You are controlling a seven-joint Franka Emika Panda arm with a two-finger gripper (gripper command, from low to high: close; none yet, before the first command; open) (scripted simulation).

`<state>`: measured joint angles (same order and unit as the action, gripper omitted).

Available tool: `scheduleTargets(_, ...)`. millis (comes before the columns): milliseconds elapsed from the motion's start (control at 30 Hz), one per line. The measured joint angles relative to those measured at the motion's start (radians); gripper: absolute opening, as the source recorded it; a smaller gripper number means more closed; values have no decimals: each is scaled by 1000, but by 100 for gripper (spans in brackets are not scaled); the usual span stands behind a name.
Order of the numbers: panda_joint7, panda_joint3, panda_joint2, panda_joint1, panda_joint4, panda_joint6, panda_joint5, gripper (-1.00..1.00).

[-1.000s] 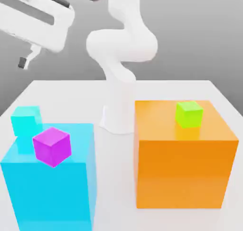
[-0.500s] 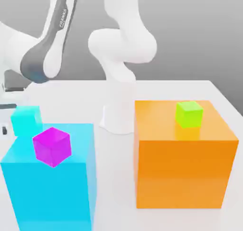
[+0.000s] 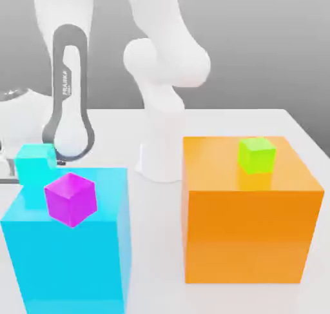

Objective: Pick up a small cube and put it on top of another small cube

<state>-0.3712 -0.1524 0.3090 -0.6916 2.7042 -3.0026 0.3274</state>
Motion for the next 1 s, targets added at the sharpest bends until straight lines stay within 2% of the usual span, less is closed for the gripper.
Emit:
scheduleTargets(133, -7, 18, 15, -16, -3, -10, 9, -100)
scheduleTargets(200, 12, -18, -19, 15, 5, 16, -16, -100)
scheduleTargets(400, 166, -141, -223, 76, 42, 159, -256, -100)
scheduleTargets(500, 222, -134, -318, 83, -13, 261, -365, -100)
scheduleTargets(633, 301, -91, -433, 106, -110, 429, -437, -100)
scheduleTargets(767, 369, -37, -532, 121, -204, 597, -461, -100)
scheduleTargets(1000, 566, 72, -627, 176, -336, 893, -388, -100)
